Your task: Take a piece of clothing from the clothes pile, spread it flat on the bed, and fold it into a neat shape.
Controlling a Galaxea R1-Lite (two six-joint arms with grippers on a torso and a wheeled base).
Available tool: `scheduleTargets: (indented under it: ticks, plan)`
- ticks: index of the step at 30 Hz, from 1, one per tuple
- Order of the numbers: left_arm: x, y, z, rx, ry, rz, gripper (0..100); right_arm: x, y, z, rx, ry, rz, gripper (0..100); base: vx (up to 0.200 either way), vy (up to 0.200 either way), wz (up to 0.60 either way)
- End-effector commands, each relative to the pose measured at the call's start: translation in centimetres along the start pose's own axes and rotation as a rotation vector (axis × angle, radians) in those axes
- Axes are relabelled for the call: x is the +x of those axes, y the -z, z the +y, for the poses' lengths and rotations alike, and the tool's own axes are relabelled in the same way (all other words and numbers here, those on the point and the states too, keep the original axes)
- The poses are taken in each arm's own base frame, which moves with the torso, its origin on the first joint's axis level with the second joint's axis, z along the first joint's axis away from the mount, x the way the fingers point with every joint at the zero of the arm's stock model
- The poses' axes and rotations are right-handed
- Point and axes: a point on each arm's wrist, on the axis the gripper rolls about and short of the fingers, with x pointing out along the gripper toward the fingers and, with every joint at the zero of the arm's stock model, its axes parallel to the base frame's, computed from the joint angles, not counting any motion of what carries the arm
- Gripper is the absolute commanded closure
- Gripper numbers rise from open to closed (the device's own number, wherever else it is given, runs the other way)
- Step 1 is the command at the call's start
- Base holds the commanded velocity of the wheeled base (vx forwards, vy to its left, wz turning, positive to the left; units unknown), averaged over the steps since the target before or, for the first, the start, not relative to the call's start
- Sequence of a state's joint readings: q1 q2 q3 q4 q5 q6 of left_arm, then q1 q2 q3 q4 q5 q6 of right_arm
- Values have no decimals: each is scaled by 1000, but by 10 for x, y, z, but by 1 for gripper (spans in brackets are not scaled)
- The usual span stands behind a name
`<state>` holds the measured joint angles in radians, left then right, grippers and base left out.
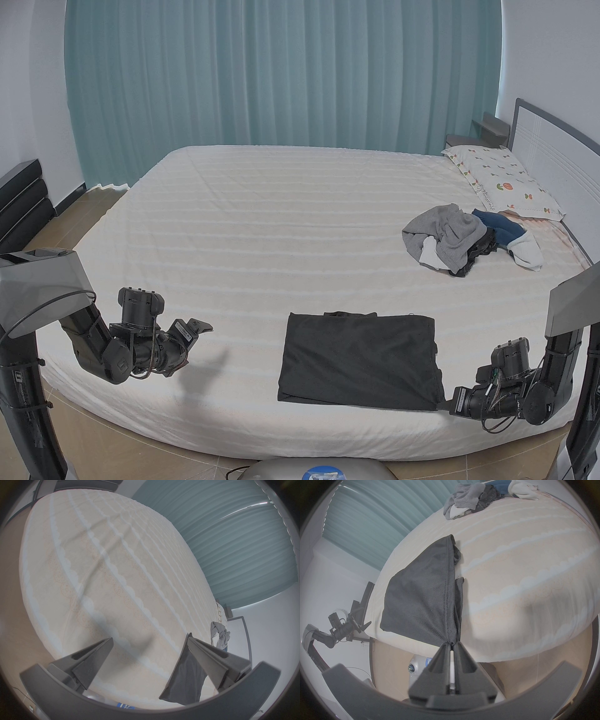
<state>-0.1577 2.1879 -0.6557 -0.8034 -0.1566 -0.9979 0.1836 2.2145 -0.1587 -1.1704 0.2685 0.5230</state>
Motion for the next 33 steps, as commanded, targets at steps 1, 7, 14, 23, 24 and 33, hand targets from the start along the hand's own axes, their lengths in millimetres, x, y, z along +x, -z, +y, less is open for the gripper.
scheduleTargets:
  ticks: [1, 7, 14, 23, 24, 33]
  plan:
    - [-1, 0, 0, -6, 1, -2, 0, -3, -11, 3, -1, -32, -63, 0, 0, 0, 0]
    - [-1, 0, 0, -4, 1, -2, 0, 8, -53, 13, 73, -104, -220, 0, 0, 0, 0]
    - [-1, -1, -1, -3, 6, -5, 0, 52, -96, 13, 151, -103, -239, 0, 0, 0, 0]
    - [0, 0, -1, -1, 5, -3, 0, 87, -131, 14, 212, -55, -329, 0, 0, 0, 0]
    - [0, -1, 0, -2, 5, -4, 0, 87, -132, 15, 212, -54, -330, 0, 0, 0, 0]
    - [0, -1, 0, -1, 5, -4, 0, 100, -147, 17, 247, -50, -367, 0, 0, 0, 0]
